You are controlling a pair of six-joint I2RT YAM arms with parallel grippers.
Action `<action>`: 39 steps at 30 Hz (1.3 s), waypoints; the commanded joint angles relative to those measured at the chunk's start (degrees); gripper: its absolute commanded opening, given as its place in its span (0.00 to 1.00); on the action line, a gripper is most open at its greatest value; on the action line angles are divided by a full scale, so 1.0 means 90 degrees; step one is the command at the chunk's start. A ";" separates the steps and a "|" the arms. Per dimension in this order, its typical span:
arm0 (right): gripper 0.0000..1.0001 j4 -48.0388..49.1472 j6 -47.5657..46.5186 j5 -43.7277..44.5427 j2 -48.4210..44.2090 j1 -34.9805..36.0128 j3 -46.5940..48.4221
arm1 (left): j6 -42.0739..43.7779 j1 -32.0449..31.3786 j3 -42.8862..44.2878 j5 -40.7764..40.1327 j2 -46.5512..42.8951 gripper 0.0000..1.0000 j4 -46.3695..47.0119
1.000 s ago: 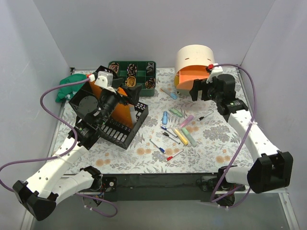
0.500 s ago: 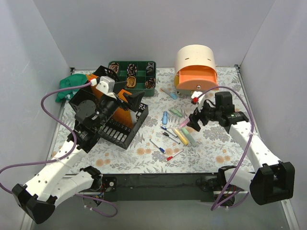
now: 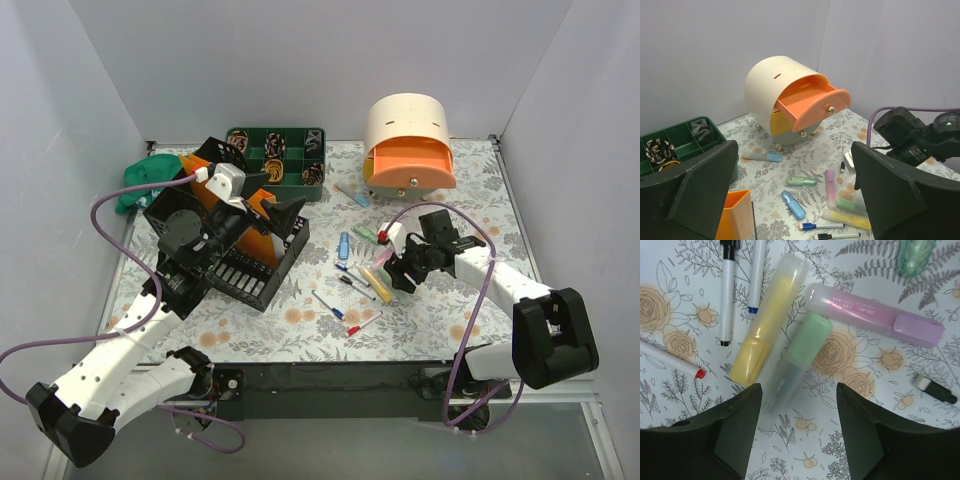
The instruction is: Organize the desk
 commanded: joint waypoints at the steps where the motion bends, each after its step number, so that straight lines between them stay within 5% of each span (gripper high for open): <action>1: 0.70 0.0200 0.0101 0.0378 0.0182 0.0227 -0.0137 | 0.0124 0.0017 -0.0039 0.0115 -0.0016 0.98 0.0104; 13: 0.65 0.0327 0.0258 0.0798 0.0797 0.0413 -0.0206 | 0.0163 0.0017 -0.0049 0.0154 -0.0074 0.98 0.0095; 26: 0.17 -0.0102 0.0033 0.1217 0.0818 0.0491 -0.0021 | 0.0144 0.0027 -0.0030 0.0252 -0.0016 0.98 0.0046; 32: 0.05 -0.1478 -0.1205 0.1200 0.0233 0.0384 0.1208 | 0.0134 0.0017 0.0029 0.0505 0.0130 0.98 -0.0042; 39: 0.04 -0.2369 -0.1959 0.0955 -0.0315 0.0315 0.3015 | 0.0241 0.0018 0.0000 0.0701 0.0228 0.98 -0.0042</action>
